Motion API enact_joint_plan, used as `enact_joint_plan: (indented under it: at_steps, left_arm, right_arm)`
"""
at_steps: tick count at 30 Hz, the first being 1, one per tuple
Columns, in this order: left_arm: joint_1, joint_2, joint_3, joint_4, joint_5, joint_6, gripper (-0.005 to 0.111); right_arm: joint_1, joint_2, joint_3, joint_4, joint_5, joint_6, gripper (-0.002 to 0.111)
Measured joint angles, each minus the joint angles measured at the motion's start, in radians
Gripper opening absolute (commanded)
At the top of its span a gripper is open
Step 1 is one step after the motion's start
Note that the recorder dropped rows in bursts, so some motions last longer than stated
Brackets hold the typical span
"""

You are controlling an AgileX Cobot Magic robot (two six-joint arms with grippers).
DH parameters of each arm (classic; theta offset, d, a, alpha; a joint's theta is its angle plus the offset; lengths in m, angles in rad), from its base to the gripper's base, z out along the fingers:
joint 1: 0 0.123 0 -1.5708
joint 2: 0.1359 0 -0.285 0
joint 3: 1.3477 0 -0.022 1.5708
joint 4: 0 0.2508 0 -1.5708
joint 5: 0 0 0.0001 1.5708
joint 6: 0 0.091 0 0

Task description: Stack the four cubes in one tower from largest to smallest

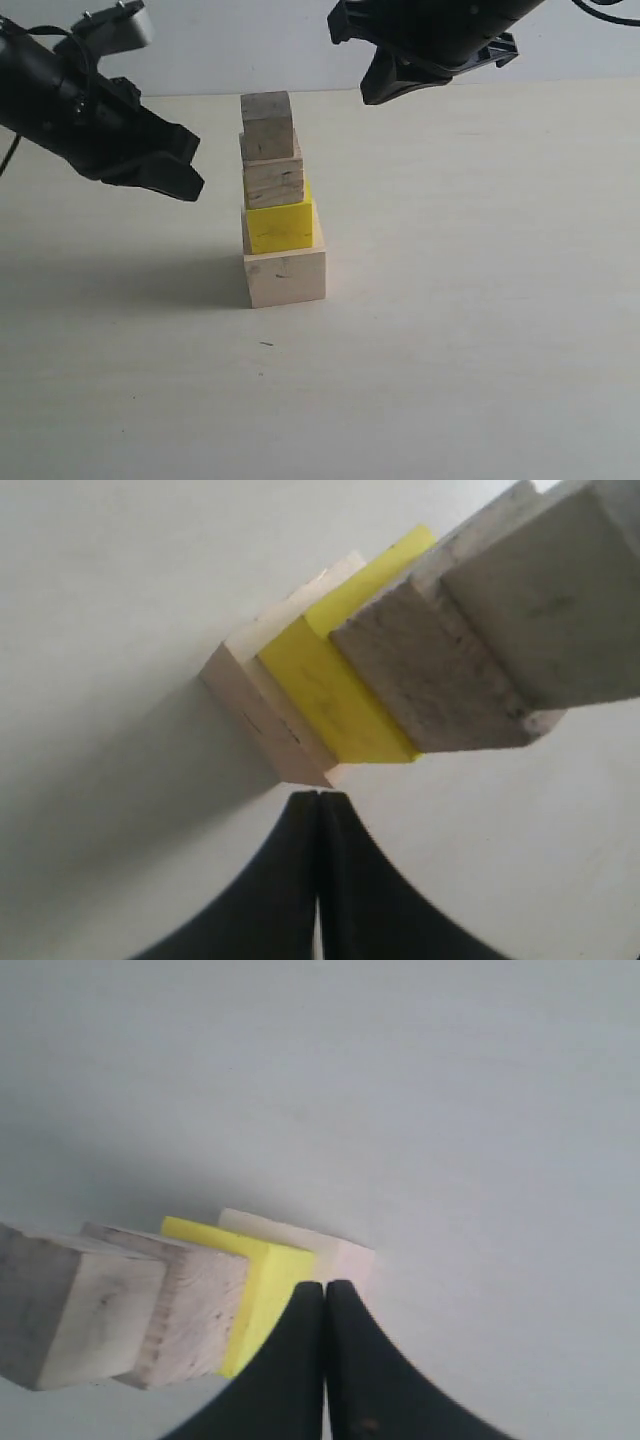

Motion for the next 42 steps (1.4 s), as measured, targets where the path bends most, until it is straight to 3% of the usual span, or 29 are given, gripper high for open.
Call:
enact_joint_plan:
  at_steps: [16, 25, 29, 31, 33, 42]
  left_arm:
    - [0.043, 0.160, 0.045, -0.117, -0.099, 0.082, 0.000]
    - [0.051, 0.269, 0.062, -0.293, -0.107, 0.303, 0.000]
    - [0.112, 0.322, 0.062, -0.367, -0.092, 0.405, 0.000]
    - [0.158, 0.336, 0.062, -0.518, -0.045, 0.562, 0.000]
    - [0.166, 0.358, 0.062, -0.576, -0.032, 0.621, 0.000]
    - [0.168, 0.430, 0.062, -0.673, -0.016, 0.722, 0.000]
  right_arm:
    - [0.000, -0.002, 0.150, -0.048, -0.042, 0.047, 0.000]
    - [0.000, -0.002, 0.169, -0.048, -0.076, 0.047, 0.000]
    - [0.000, -0.002, 0.169, -0.048, -0.068, 0.047, 0.000]
    - [0.000, -0.002, 0.169, -0.048, -0.067, 0.047, 0.000]
    - [0.000, -0.002, 0.169, -0.048, -0.067, 0.047, 0.000]
    - [0.000, -0.002, 0.169, -0.048, -0.067, 0.047, 0.000]
